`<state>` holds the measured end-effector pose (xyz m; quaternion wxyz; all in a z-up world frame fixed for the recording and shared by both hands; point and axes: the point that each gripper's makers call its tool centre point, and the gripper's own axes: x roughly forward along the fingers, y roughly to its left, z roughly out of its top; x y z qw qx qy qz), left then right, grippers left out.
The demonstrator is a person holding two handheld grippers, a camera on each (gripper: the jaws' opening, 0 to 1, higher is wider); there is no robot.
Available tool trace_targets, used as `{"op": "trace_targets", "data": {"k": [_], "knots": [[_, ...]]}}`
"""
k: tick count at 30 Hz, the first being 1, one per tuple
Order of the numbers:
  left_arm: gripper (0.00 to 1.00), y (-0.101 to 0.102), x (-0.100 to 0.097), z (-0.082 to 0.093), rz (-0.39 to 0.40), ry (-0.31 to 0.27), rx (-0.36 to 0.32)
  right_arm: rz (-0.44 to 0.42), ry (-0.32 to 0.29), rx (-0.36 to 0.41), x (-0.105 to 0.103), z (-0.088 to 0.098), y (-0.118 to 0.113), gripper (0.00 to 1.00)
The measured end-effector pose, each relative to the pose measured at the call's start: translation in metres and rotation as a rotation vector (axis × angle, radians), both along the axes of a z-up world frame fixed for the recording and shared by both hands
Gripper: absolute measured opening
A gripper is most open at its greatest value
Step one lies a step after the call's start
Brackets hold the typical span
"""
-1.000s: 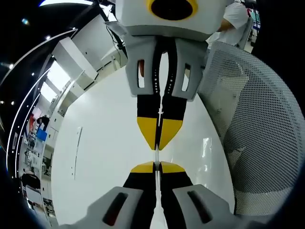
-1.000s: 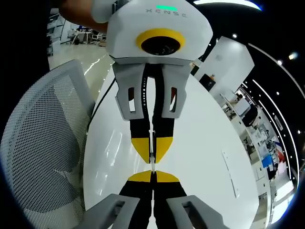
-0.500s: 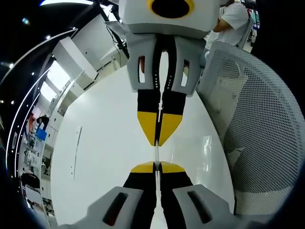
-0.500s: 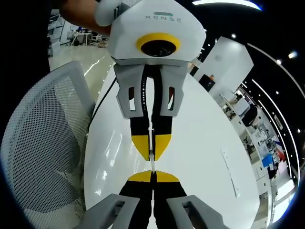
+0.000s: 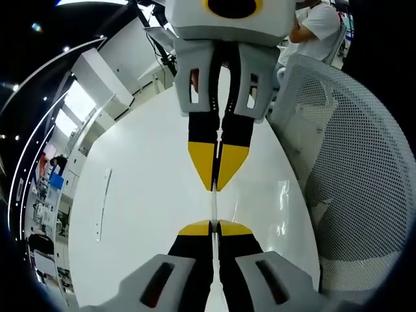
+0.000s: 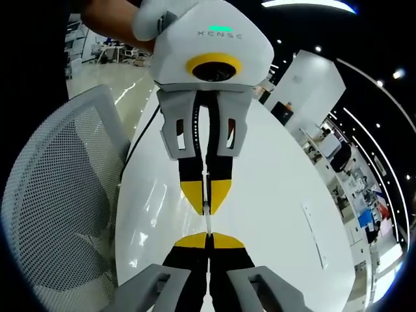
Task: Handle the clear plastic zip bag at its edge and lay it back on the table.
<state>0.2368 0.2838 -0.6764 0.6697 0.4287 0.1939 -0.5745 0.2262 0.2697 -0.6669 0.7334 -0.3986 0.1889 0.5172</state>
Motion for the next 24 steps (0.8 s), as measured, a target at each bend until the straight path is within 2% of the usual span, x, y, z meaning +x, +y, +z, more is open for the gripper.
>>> {"op": "trace_targets", "data": {"k": [24], "knots": [[0.0,0.0099,0.0037,-0.003,0.018,0.004,0.01,0.002,-0.002,0.007,0.0002,0.0033,0.0013,0.0]]}}
